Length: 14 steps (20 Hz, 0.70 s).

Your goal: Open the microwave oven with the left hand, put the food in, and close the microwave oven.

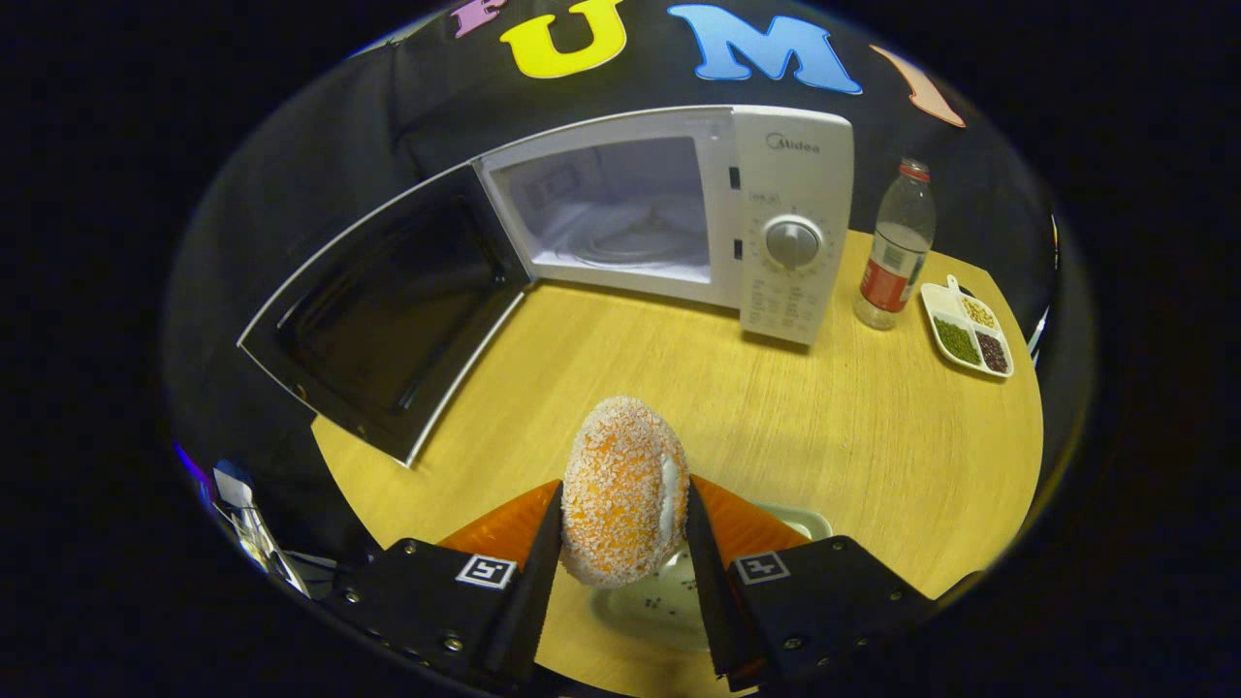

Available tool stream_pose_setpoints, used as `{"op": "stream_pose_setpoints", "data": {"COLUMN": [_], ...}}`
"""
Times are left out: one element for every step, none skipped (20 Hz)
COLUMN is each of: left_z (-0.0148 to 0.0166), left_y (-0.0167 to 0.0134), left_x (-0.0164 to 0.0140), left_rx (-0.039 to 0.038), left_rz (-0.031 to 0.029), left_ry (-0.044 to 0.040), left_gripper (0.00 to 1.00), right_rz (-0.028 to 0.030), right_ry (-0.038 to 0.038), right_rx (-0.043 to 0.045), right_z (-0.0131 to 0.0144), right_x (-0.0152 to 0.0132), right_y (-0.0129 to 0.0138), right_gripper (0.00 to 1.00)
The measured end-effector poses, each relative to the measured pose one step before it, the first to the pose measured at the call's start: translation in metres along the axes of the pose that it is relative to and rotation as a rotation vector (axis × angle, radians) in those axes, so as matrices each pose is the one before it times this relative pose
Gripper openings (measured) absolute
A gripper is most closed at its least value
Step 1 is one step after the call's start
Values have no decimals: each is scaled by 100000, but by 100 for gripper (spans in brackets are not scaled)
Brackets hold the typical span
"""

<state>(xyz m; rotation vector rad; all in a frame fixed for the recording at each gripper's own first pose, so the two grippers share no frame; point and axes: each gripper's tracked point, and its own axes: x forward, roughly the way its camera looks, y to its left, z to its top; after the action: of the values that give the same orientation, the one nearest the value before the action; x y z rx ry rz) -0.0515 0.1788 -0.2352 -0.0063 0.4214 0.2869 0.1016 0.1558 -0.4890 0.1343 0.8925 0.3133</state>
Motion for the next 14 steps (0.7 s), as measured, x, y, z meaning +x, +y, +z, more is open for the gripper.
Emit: {"op": "stream_pose_setpoints", "data": {"left_z": [-299,-456,-311,-384,-444,-278,-44,-120,-84,238,312,36,-446,-176], "left_y": [25,325,522,839,1067,1191,1261,1433,1539,1498,1185,1014,846,538], "left_x": [-356,-302,-389,-435,-792,-796,-673,-765,-823,-656,-509,-480,-564,-500], "left_rx": [875,192,-564,-1430,-1958,-1952,-1359,-310,728,1124,1169,932,4,-1780], "left_rz": [1156,1724,2094,2549,2800,3274,3010,2708,2708,2033,1257,595,95,-1238], "left_ry": [1819,1069,718,1114,876,43,-336,-520,-275,-1219,-1771,-763,226,-314], "left_gripper": [82,82,85,82,82,82,80,78,82,82,82,87,86,84], "right_rz": [1371,1614,1293,1079,1242,837,493,158,-173,-626,-890,-1238,-970,-1306], "right_ry": [-2422,-1464,-1606,-764,-94,-82,84,-124,-351,-962,-1556,-1356,-1170,-1621], "right_rx": [-398,-636,-797,-594,-25,868,1185,1115,784,198,-235,-381,73,-8], "right_z": [1219,789,750,438,256,168,287,296,421,572,667,600,496,601], "right_x": [146,247,274,154,239,197,186,60,47,-45,-143,-300,-231,-77], "right_y": [586,757,516,489,375,358,223,195,143,183,226,398,402,433], "right_gripper": [67,67,67,67,67,64,64,67,67,67,67,64,67,67]}}
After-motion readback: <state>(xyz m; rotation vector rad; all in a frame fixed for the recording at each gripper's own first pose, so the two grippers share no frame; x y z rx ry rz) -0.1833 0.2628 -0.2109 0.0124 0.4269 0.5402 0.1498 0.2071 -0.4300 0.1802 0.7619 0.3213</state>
